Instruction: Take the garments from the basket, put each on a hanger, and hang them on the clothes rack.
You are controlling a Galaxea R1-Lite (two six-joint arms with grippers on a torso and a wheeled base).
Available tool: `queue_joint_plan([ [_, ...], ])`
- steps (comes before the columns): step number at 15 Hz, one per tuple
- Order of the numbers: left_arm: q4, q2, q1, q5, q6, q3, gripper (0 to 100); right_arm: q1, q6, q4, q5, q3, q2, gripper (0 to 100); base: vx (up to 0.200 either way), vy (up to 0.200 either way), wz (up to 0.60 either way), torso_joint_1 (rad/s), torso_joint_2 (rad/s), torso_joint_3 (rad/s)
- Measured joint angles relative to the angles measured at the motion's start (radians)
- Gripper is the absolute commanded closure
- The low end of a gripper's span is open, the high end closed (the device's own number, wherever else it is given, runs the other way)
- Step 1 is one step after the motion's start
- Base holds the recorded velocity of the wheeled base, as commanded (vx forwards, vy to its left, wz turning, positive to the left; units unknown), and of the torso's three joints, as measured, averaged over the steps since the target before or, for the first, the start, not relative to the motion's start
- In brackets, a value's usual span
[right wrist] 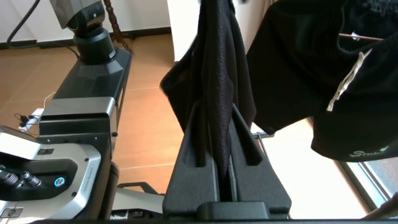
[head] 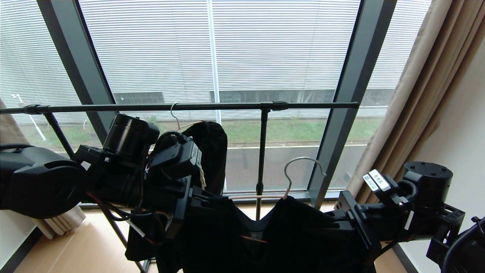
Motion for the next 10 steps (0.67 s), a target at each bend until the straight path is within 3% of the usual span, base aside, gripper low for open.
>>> queue_joint_plan([
  [4, -0.003, -0.019, 0.006, 0.001, -0.001, 0.008, 100, -0.001, 0.0, 0.0, 0.0, -0.001, -0.006, 100, 0.0, 0.0, 0.0, 0.0, 0.0, 0.0],
  [5, -0.004, -0.021, 0.008, 0.002, 0.0, 0.009, 100, -0.003, 0.0, 0.001, -0.002, -0.001, -0.006, 0, 0.0, 0.0, 0.0, 0.0, 0.0, 0.0],
  [10, -0.006, -0.053, 0.056, 0.003, -0.002, 0.038, 100, -0.058, -0.007, 0.0, -0.001, -0.005, -0.019, 0, 0.0, 0.0, 0.0, 0.0, 0.0, 0.0],
])
